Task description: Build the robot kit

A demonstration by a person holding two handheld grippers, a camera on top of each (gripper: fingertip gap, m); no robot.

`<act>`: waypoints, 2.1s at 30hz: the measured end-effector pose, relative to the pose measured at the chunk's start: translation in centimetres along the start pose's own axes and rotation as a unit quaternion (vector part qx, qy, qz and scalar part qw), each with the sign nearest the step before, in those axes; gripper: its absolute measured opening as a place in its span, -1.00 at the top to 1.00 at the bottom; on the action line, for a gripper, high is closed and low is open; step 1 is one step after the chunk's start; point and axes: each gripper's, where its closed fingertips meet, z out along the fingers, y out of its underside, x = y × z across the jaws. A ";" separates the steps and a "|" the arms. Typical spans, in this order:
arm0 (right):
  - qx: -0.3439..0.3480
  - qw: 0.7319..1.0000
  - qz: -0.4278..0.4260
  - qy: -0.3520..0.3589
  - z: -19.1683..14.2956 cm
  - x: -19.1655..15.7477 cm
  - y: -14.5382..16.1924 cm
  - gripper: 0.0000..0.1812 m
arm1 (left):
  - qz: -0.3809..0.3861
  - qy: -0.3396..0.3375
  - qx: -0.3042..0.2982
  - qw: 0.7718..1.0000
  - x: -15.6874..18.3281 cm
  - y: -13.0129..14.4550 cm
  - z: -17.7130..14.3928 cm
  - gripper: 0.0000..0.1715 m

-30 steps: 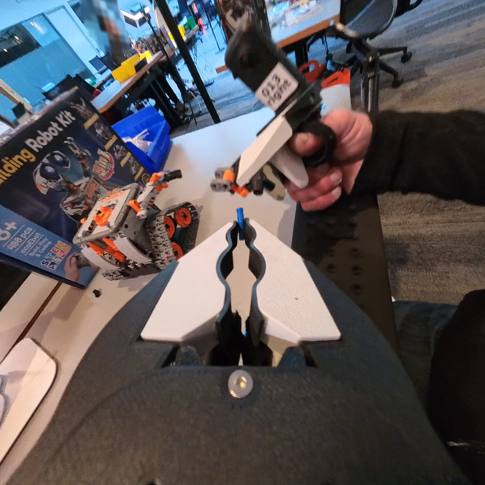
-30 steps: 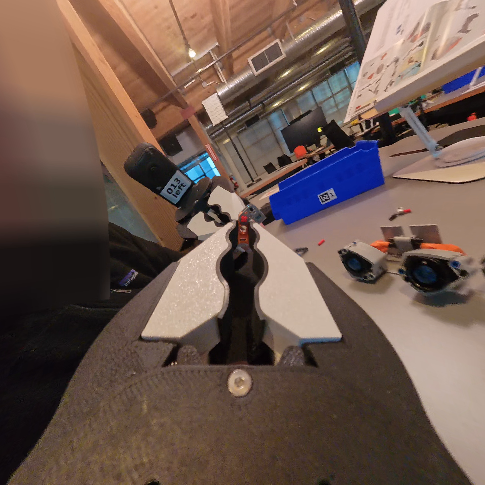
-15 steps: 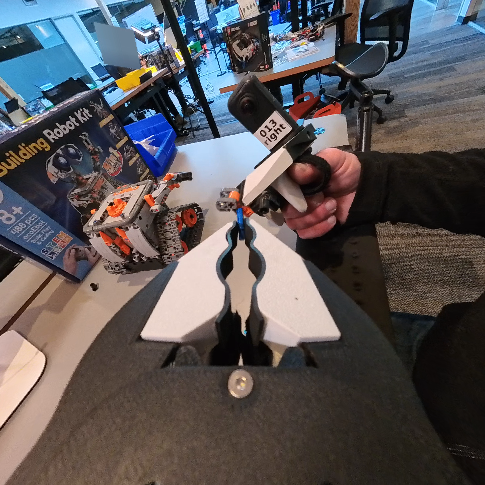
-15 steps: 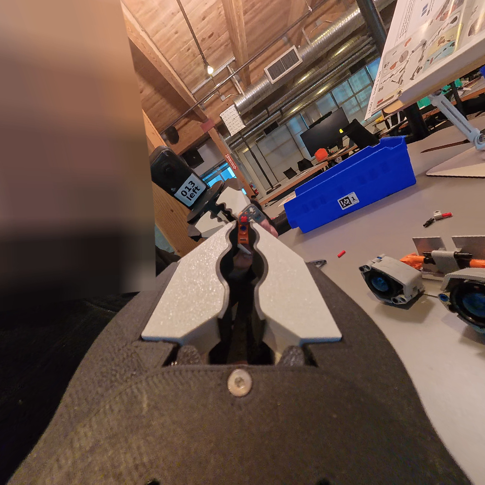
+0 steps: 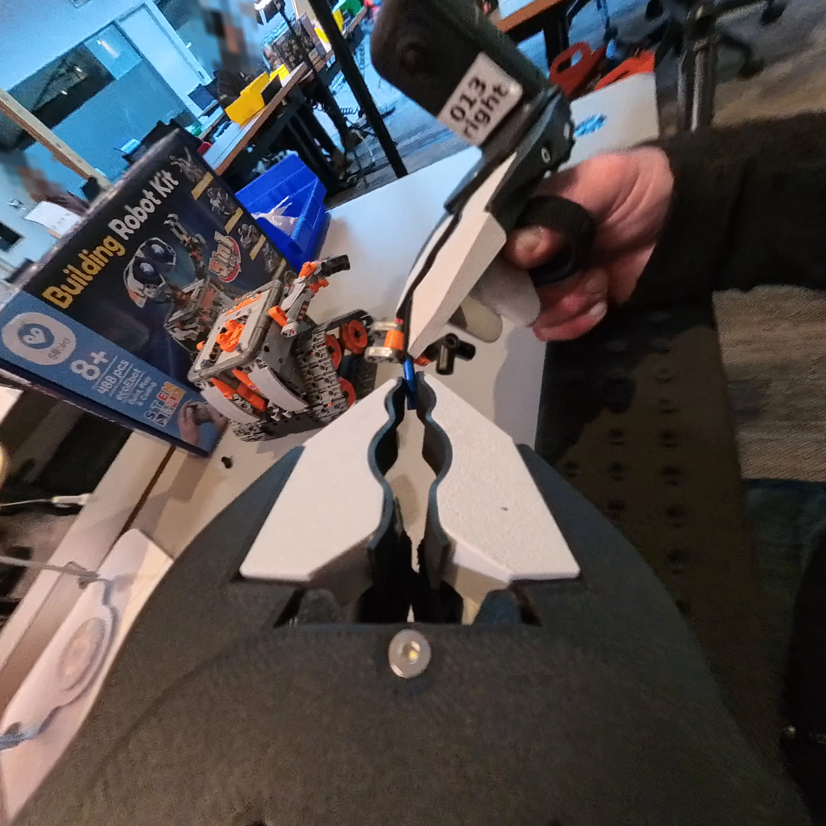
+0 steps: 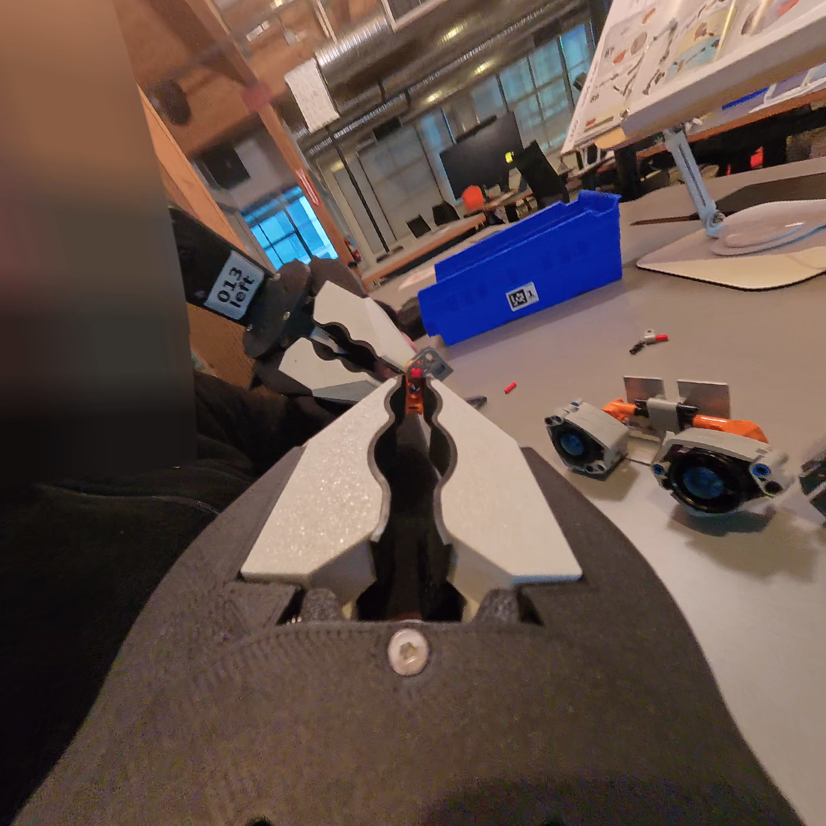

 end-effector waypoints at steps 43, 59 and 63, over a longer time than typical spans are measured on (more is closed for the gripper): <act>-0.031 0.994 -0.060 0.087 0.2 1.9 1.0 0.94 | 0.058 -0.074 -0.056 0.994 -0.4 2.1 1.9 0.98; -0.115 0.962 -0.121 0.217 0.3 4.2 3.0 0.94 | 0.163 -0.121 -0.154 0.967 -0.3 4.5 2.8 0.99; -0.132 0.938 -0.171 0.270 0.3 4.6 3.2 0.94 | 0.159 -0.123 -0.163 0.966 -0.5 4.9 2.9 0.99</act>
